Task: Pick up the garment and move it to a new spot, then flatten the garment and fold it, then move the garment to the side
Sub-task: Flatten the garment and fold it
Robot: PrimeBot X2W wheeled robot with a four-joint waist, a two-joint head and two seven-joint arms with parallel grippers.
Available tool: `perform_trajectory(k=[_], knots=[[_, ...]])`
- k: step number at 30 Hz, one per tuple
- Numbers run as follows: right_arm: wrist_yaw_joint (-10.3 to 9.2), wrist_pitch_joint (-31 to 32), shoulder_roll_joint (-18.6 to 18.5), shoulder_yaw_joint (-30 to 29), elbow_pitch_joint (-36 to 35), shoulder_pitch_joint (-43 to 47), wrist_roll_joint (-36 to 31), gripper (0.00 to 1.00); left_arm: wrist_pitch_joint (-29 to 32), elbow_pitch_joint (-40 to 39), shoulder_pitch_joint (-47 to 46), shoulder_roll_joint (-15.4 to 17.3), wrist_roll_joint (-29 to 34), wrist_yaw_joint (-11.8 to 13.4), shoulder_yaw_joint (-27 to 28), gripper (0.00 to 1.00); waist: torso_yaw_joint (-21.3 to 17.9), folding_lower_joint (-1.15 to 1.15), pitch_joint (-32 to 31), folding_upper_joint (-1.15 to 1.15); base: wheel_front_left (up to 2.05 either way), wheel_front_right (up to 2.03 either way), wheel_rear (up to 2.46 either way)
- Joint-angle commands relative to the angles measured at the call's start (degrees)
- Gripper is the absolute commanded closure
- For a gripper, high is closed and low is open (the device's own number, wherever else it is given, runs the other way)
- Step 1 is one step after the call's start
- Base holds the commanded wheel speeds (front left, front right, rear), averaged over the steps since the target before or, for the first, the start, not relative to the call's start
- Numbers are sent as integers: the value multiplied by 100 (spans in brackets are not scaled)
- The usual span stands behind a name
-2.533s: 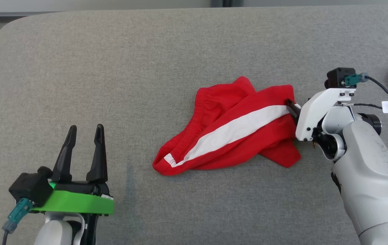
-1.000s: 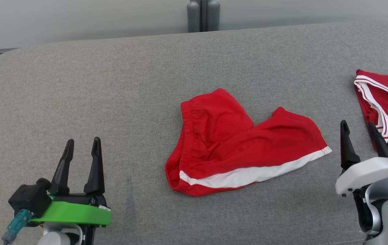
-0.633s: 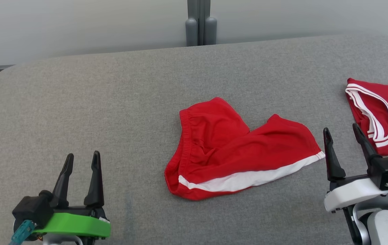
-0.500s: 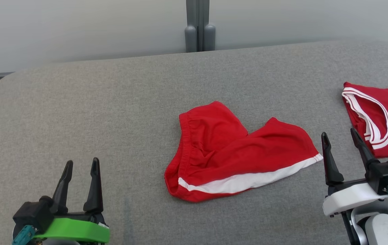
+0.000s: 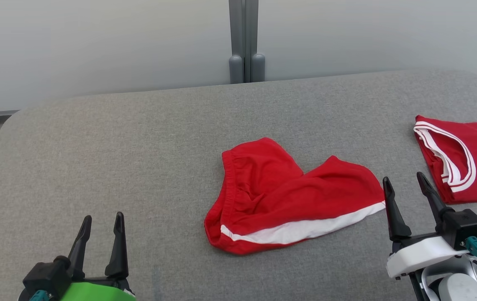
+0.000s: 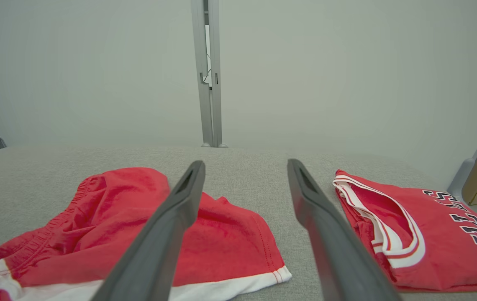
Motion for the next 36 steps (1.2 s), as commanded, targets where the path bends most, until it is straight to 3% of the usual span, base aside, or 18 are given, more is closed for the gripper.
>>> perform_trajectory(k=[1,25,31,36], knots=[[-7,-16,2,10,4,41,29,0,-13,-14,87,7,16,-17,26,0,18,0,-11,0,0,0,0],[-7,69,53,17,9,-44,40,0,-13,49,-82,113,90,-17,-136,0,20,0,122,0,0,0,0],[-7,671,-206,120,-4,-153,168,0,82,149,-389,20,195,-17,-371,0,-22,0,220,0,0,0,0],[-7,1585,-421,68,78,-325,495,0,1116,274,-732,-96,-127,-17,-949,0,-93,0,333,0,0,0,0]])
